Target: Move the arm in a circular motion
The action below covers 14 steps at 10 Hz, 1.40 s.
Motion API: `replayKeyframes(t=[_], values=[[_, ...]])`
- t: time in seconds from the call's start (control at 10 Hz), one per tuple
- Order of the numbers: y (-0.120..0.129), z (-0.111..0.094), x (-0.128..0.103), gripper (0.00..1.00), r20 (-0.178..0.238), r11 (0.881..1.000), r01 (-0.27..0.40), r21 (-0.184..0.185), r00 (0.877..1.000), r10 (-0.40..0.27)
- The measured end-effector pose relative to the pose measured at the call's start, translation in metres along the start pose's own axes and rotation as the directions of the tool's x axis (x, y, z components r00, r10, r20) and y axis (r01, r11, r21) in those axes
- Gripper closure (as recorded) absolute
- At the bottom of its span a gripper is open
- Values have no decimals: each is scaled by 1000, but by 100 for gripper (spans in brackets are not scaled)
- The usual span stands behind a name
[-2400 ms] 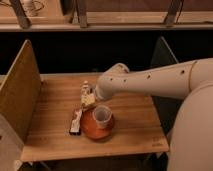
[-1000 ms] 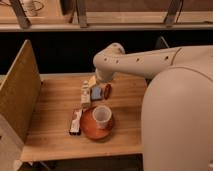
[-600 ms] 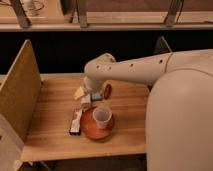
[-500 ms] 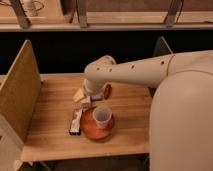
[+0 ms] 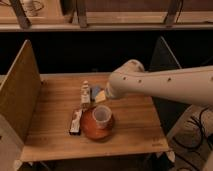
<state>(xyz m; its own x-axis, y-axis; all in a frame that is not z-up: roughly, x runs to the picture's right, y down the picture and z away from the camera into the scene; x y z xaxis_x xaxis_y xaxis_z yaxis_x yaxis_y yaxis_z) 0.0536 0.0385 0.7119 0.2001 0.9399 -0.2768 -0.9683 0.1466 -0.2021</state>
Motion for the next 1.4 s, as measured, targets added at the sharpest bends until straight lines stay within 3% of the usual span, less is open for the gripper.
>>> replayKeyframes(t=[0.2, 0.4, 0.5, 0.6, 0.7, 0.8, 1.0, 1.2, 1.4], values=[[-67, -33, -13, 20, 45, 984, -38, 172, 999, 30], [-105, -41, -32, 20, 48, 959, -51, 279, 998, 39], [-112, -36, -50, 20, 52, 951, -52, 305, 998, 38], [-112, -32, -59, 20, 58, 951, -53, 304, 998, 37], [-97, -19, -80, 20, 75, 960, -49, 276, 997, 30], [-68, -1, -95, 20, 83, 974, -32, 223, 996, 13], [-2, 28, -101, 20, 69, 994, 34, 100, 997, -41], [52, 49, -76, 20, 30, 995, 101, -1, 994, -101], [78, 58, -44, 20, -7, 989, 132, -65, 991, -133]])
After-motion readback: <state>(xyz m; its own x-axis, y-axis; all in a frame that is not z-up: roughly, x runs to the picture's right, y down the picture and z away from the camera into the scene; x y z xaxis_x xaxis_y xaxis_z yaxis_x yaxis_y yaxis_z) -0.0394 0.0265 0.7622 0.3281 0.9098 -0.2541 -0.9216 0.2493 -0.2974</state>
